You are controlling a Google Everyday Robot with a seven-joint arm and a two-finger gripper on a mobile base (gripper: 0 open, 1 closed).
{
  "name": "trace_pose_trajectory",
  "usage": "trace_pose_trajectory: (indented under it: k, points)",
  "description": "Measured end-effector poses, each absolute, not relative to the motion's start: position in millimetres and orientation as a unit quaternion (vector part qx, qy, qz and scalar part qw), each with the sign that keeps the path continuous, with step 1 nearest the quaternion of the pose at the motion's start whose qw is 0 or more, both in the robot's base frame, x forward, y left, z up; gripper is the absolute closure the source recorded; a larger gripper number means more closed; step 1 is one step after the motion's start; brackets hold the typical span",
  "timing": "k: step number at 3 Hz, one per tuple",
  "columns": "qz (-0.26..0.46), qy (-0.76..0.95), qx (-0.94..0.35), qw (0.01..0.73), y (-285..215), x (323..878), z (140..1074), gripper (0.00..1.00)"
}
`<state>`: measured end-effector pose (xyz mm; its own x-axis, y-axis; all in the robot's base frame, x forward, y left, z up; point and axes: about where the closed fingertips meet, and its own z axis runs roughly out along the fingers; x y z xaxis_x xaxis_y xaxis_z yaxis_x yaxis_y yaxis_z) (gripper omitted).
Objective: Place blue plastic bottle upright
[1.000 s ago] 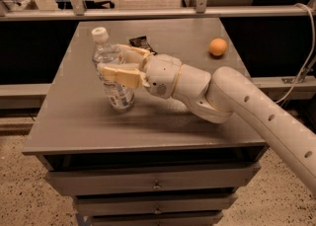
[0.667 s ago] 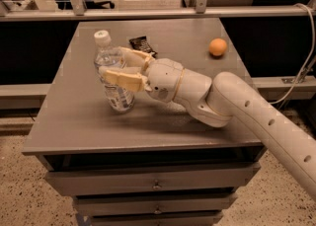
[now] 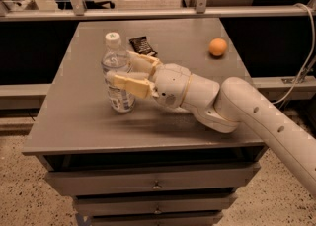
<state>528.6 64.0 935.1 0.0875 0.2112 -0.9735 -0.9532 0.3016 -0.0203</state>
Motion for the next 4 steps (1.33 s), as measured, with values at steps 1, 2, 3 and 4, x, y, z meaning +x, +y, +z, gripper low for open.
trace_pose_trajectory:
  k: [1,2,3,4]
  points:
    - [0.447,0.509,-0.382,0.629,50.1,523.3,936.0,0.0]
    - [0.424,0.53,-0.401,0.615,27.0,518.9,943.2,0.0]
    - [0.38,0.559,-0.43,0.599,-17.7,516.1,959.7,0.0]
    - [0.314,0.593,-0.459,0.583,-88.7,520.5,982.2,0.0]
